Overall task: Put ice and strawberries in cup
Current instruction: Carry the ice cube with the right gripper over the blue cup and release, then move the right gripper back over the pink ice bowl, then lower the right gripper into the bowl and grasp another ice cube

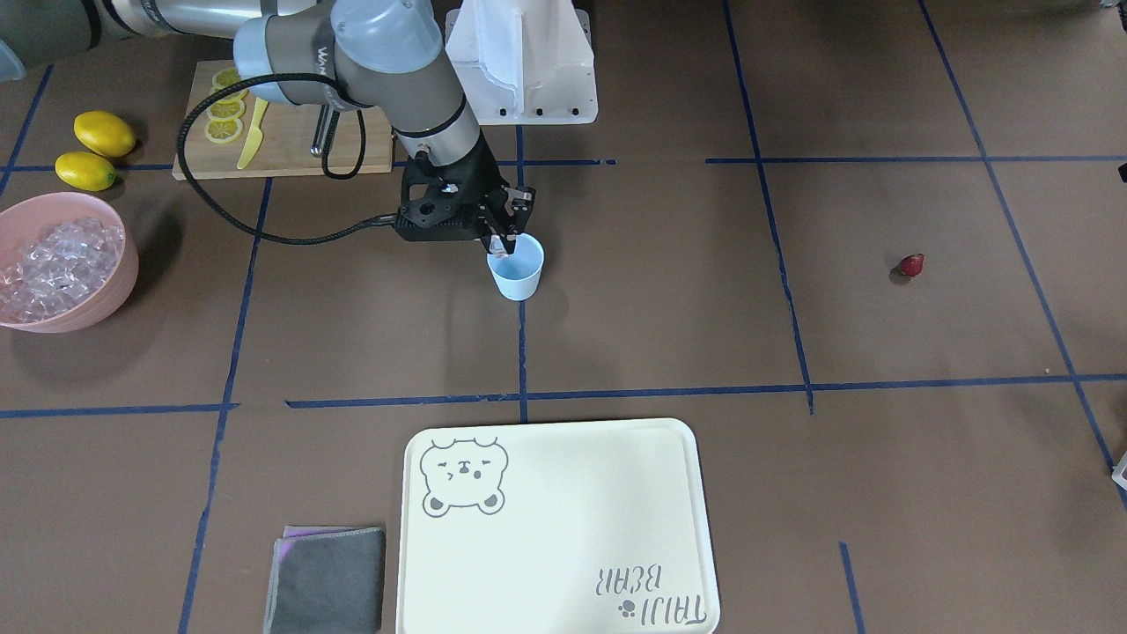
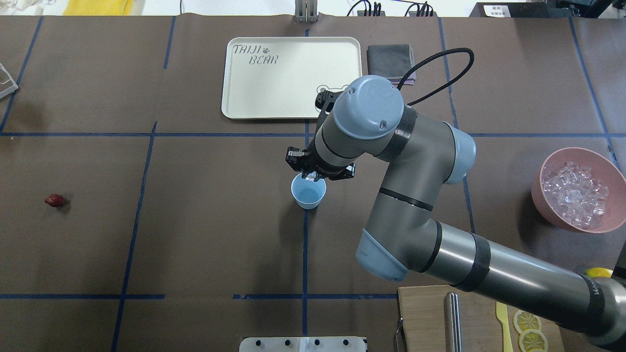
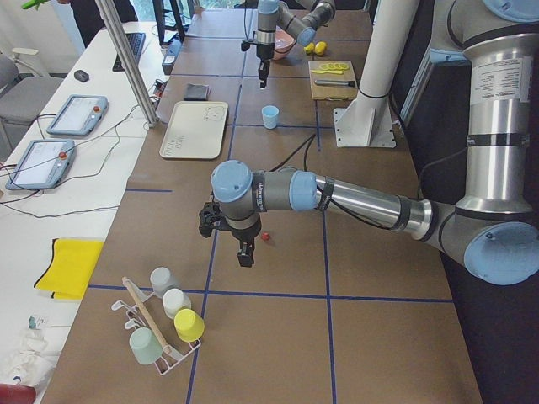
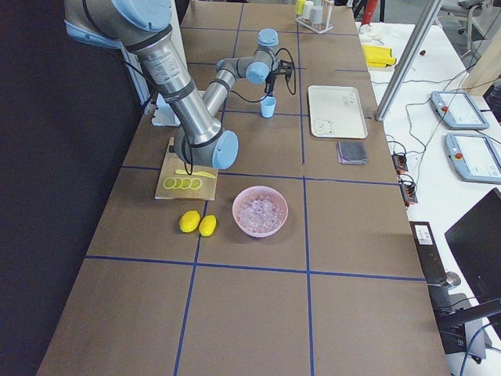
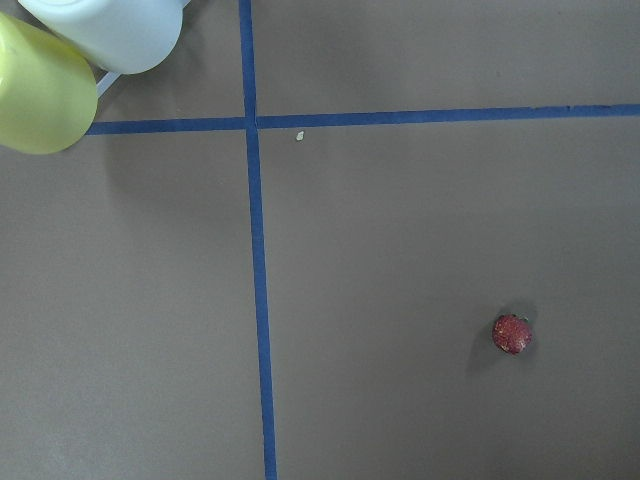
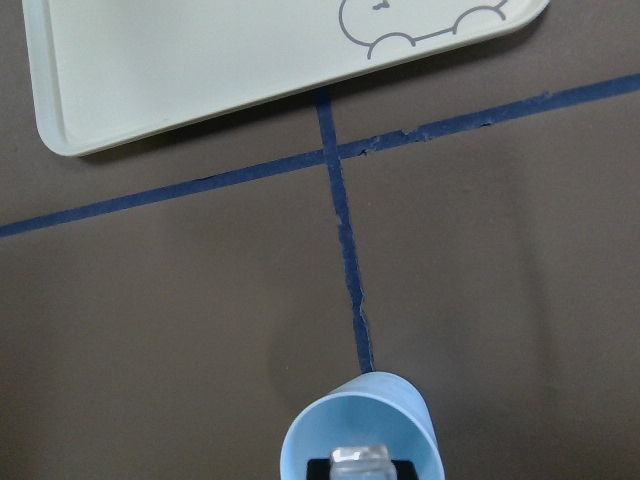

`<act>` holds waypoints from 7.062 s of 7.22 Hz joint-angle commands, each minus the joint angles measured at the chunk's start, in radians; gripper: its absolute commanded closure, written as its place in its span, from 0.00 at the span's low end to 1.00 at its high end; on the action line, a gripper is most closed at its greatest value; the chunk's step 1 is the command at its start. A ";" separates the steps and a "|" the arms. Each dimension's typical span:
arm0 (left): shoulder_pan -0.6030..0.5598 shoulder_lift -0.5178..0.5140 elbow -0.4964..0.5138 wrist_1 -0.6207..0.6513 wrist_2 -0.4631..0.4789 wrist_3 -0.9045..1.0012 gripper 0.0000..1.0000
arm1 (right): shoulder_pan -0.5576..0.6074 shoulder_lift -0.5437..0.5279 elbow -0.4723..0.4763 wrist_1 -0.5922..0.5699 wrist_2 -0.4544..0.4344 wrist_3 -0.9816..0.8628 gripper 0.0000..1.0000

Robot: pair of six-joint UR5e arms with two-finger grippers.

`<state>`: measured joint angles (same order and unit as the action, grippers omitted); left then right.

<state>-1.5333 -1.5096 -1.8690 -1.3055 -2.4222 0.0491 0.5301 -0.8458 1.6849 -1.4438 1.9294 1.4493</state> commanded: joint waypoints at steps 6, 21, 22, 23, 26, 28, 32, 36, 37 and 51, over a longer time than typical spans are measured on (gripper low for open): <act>-0.001 0.002 -0.004 0.002 0.000 0.000 0.00 | -0.024 0.004 -0.042 -0.001 -0.049 0.005 0.44; -0.001 0.003 -0.021 0.005 0.003 -0.003 0.00 | 0.604 -0.812 0.236 -0.017 0.420 -0.831 0.35; -0.001 0.003 -0.021 0.005 0.002 -0.003 0.00 | 0.602 -0.811 0.222 -0.017 0.425 -0.830 0.33; -0.001 0.003 -0.021 0.006 0.003 -0.003 0.00 | 0.600 -0.803 0.198 -0.015 0.425 -0.827 0.32; 0.001 0.002 -0.021 0.005 0.002 -0.003 0.00 | 0.596 -0.797 0.161 -0.015 0.424 -0.827 0.31; -0.001 0.002 -0.022 0.005 0.002 -0.003 0.00 | 0.582 -0.797 0.154 -0.015 0.427 -0.822 0.30; -0.001 0.003 -0.021 0.005 0.003 -0.003 0.00 | 0.539 -0.797 0.148 -0.015 0.430 -0.820 0.29; 0.001 0.003 -0.021 0.005 0.002 -0.003 0.00 | 0.536 -0.799 0.128 -0.015 0.428 -0.820 0.32; -0.001 0.003 -0.021 0.005 0.002 -0.003 0.00 | 0.536 -0.800 0.127 -0.015 0.428 -0.820 0.34; -0.001 0.008 -0.024 0.006 -0.032 -0.003 0.00 | 0.550 -0.698 0.380 -0.035 0.457 -0.541 1.00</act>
<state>-1.5340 -1.5018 -1.8929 -1.2993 -2.4538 0.0460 1.0791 -1.6286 2.0161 -1.4749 2.3828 0.7541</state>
